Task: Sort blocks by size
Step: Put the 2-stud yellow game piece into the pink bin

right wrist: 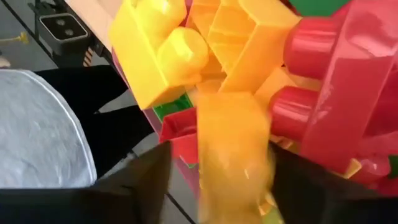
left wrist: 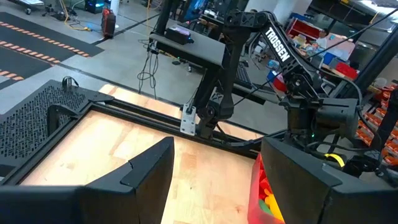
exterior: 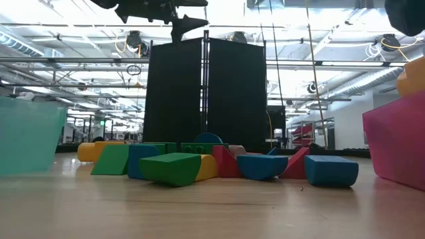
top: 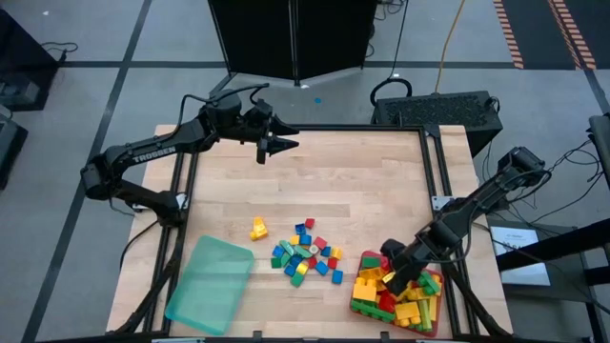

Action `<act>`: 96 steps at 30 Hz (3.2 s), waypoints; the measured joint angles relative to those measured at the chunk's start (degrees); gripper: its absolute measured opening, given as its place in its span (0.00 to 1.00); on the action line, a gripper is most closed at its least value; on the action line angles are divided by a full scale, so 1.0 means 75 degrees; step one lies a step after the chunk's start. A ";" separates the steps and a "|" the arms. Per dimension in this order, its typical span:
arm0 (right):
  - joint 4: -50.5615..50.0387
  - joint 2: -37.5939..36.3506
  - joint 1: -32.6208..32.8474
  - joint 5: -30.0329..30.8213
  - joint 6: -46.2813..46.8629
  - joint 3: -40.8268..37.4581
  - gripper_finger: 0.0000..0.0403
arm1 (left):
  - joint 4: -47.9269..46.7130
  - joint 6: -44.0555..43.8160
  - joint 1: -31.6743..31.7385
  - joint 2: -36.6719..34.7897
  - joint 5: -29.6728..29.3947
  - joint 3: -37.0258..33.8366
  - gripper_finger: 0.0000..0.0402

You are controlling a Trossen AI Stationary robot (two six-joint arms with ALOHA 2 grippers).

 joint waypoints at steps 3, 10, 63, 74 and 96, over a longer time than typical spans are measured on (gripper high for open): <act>0.0026 0.0000 -0.0001 0.0001 0.0086 0.0003 0.73 | -0.0001 0.0003 0.0000 0.0000 -0.0001 0.0000 0.61; -0.0132 0.0006 -0.0063 0.0030 0.0254 0.0310 0.78 | -0.0644 0.0231 0.0069 -0.0022 0.0014 0.0012 0.61; -0.3776 0.0002 -0.1435 0.2047 -0.3256 0.2346 0.74 | -0.5397 1.0668 -0.3590 0.0444 -0.3246 -0.2390 0.61; -0.3718 0.0000 -0.1432 0.2053 -0.3263 0.2346 0.74 | -0.4823 1.0860 -0.3608 0.1429 -0.3274 -0.2474 0.61; -0.3756 0.0000 -0.1432 0.2506 -0.3597 0.2340 0.74 | -0.4176 1.0385 -0.3710 0.2180 -0.3011 -0.2465 0.39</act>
